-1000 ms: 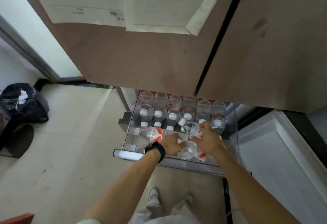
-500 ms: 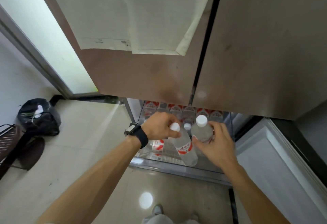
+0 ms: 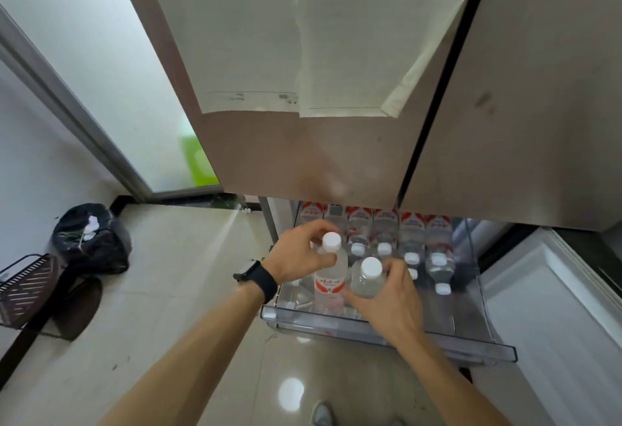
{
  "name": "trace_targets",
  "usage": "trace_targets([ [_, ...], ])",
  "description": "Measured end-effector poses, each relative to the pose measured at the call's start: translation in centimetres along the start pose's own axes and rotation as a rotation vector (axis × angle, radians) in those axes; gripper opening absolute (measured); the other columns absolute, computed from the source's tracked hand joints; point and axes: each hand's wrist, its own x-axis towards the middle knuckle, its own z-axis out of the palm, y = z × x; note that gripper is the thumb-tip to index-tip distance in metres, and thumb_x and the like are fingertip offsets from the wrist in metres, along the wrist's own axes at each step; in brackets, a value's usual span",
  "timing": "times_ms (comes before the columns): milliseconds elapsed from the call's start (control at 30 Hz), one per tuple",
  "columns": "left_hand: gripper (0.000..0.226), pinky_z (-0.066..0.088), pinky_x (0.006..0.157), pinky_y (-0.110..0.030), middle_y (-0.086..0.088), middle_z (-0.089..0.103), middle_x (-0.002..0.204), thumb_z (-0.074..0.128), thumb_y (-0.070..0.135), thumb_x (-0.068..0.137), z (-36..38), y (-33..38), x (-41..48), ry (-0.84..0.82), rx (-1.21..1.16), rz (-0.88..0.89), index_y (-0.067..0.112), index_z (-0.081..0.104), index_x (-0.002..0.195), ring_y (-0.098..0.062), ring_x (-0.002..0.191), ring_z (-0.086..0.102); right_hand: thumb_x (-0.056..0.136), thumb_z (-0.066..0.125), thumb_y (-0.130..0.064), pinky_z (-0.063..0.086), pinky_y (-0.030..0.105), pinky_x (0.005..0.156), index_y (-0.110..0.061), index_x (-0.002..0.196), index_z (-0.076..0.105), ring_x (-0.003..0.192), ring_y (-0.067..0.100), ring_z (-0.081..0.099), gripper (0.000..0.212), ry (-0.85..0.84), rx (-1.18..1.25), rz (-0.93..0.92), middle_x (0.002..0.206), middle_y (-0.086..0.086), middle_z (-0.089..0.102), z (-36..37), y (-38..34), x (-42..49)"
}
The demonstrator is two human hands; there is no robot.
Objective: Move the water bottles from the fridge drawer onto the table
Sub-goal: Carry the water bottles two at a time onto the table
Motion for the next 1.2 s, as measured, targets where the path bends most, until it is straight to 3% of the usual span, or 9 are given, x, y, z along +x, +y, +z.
trace_targets([
  [133, 0.075, 0.052, 0.095, -0.032, 0.01, 0.055, 0.126, 0.079, 0.012, 0.071, 3.3, -2.0, -0.4, -0.027, -0.26, -0.021, 0.026, 0.043, 0.136, -0.017, 0.116, 0.055, 0.057, 0.092, -0.053, 0.035, 0.026, 0.094, -0.039, 0.135, 0.043, 0.112, 0.003, 0.037, 0.093, -0.034, 0.107, -0.062, 0.122, -0.015, 0.039, 0.1, 0.2, 0.7],
  [300, 0.093, 0.052, 0.099, -0.04, 0.009, 0.051, 0.127, 0.09, 0.024, 0.063, 6.6, -3.4, 0.5, -0.041, -0.312, -0.022, 0.032, 0.029, 0.132, -0.016, 0.116, 0.056, 0.046, 0.096, -0.051, 0.046, 0.015, 0.072, -0.04, 0.115, 0.051, 0.098, 0.001, 0.061, 0.083, -0.184, 0.187, 0.023, 0.107, -0.02, 0.063, -1.2, 0.3, 1.3],
  [400, 0.088, 0.053, 0.095, -0.038, 0.014, 0.055, 0.119, 0.091, 0.021, 0.066, 6.7, -3.5, 1.5, -0.002, -0.271, -0.013, 0.03, 0.031, 0.129, -0.017, 0.11, 0.059, 0.056, 0.095, -0.042, 0.049, 0.012, 0.069, -0.04, 0.11, 0.051, 0.094, 0.001, 0.064, 0.07, -0.23, 0.157, 0.003, 0.102, -0.019, 0.065, -1.8, 0.7, 0.8],
  [633, 0.067, 0.052, 0.083, -0.03, 0.011, 0.063, 0.108, 0.087, 0.027, 0.067, 6.0, -3.9, 1.0, 0.037, -0.172, -0.01, 0.026, 0.046, 0.121, -0.013, 0.098, 0.061, 0.063, 0.09, -0.035, 0.045, 0.006, 0.058, -0.043, 0.106, 0.049, 0.083, -0.009, 0.061, 0.061, -0.093, 0.174, 0.074, 0.094, -0.023, 0.064, -0.9, -0.5, -0.5],
  [767, 0.068, 0.051, 0.081, -0.033, 0.009, 0.062, 0.11, 0.088, 0.03, 0.067, 5.9, -2.6, -0.8, 0.098, -0.152, 0.034, 0.025, 0.046, 0.119, -0.017, 0.101, 0.061, 0.067, 0.088, -0.039, 0.041, 0.007, 0.055, -0.035, 0.113, 0.053, 0.079, -0.001, 0.061, 0.058, -0.013, 0.195, 0.066, 0.091, -0.02, 0.063, -0.9, -1.8, -1.7],
  [867, 0.071, 0.048, 0.089, -0.034, 0.01, 0.06, 0.114, 0.09, 0.028, 0.068, 4.4, -1.5, -2.9, 0.174, -0.14, 0.092, 0.026, 0.047, 0.124, -0.015, 0.105, 0.057, 0.067, 0.09, -0.041, 0.039, 0.011, 0.063, -0.035, 0.115, 0.046, 0.085, 0.004, 0.06, 0.066, 0.081, 0.246, 0.065, 0.093, -0.02, 0.058, -1.3, -2.3, -3.6],
  [933, 0.071, 0.05, 0.093, -0.036, 0.008, 0.061, 0.115, 0.091, 0.029, 0.067, 2.6, -0.3, -4.9, 0.255, -0.152, 0.13, 0.026, 0.048, 0.124, -0.015, 0.106, 0.057, 0.065, 0.091, -0.037, 0.043, 0.014, 0.066, -0.035, 0.113, 0.048, 0.092, 0.011, 0.064, 0.065, 0.139, 0.275, 0.012, 0.094, -0.019, 0.063, -2.5, -3.0, -5.3],
  [1033, 0.068, 0.053, 0.09, -0.037, 0.009, 0.061, 0.111, 0.092, 0.033, 0.065, 0.0, 1.5, -8.5, 0.367, -0.147, 0.165, 0.028, 0.051, 0.12, -0.013, 0.102, 0.059, 0.063, 0.091, -0.038, 0.048, 0.02, 0.068, -0.04, 0.111, 0.051, 0.089, 0.004, 0.064, 0.062, 0.18, 0.315, -0.104, 0.094, -0.018, 0.067, -4.8, -5.0, -7.9],
  [1200, 0.063, 0.051, 0.079, -0.027, 0.01, 0.062, 0.104, 0.091, 0.033, 0.065, -2.8, 3.1, -18.0, 0.493, -0.136, 0.17, 0.029, 0.051, 0.113, -0.012, 0.094, 0.061, 0.062, 0.092, -0.043, 0.046, 0.015, 0.063, -0.038, 0.109, 0.054, 0.083, 0.001, 0.063, 0.06, 0.201, 0.354, -0.275, 0.091, -0.018, 0.066, -7.9, -8.8, -15.0],
])
